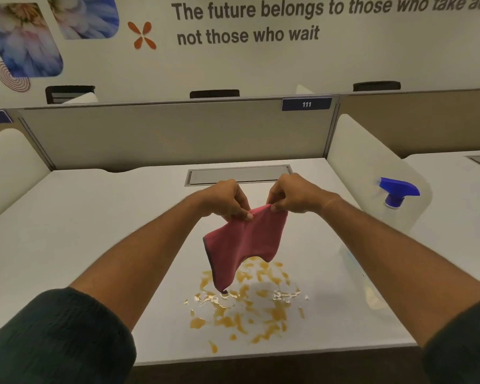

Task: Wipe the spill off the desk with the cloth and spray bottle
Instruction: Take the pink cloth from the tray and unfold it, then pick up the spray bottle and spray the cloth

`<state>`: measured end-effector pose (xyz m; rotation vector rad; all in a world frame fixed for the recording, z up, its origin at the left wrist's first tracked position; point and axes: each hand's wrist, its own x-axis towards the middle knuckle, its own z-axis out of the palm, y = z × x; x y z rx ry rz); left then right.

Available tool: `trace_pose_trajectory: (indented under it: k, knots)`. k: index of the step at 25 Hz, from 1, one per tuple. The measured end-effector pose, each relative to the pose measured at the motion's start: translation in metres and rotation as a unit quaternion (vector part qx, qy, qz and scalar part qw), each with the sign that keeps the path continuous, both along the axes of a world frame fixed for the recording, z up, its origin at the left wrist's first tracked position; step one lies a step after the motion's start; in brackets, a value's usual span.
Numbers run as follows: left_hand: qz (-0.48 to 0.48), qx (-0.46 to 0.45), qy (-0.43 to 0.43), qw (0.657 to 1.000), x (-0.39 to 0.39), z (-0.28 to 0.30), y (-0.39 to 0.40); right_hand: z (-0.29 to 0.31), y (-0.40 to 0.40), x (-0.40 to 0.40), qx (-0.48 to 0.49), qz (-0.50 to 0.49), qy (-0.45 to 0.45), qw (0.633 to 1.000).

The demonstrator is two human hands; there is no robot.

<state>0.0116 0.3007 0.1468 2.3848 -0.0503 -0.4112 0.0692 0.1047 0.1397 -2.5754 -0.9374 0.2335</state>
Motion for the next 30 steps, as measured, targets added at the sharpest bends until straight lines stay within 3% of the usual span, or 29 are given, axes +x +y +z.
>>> trace_pose_trajectory:
  k: [8,14,19,24,30]
  knots:
    - [-0.016,-0.015,-0.011,1.0,0.023,-0.017,-0.006,-0.038,-0.033,-0.017,0.126,-0.139,-0.062,0.98]
    - [-0.01,-0.019,-0.022,1.0,0.035,-0.027,-0.019,-0.049,-0.076,-0.02,0.173,-0.269,-0.199,0.926]
    - [-0.005,-0.023,-0.033,0.999,0.043,-0.028,-0.027,-0.035,-0.126,-0.004,0.231,-0.369,-0.273,0.858]
    - [0.009,-0.024,-0.028,0.999,0.05,-0.032,-0.029,-0.04,-0.183,0.015,0.325,-0.474,-0.172,0.8]
    - [0.035,-0.02,-0.011,0.999,0.058,-0.039,-0.029,-0.084,-0.205,0.018,0.369,-0.482,-0.029,0.794]
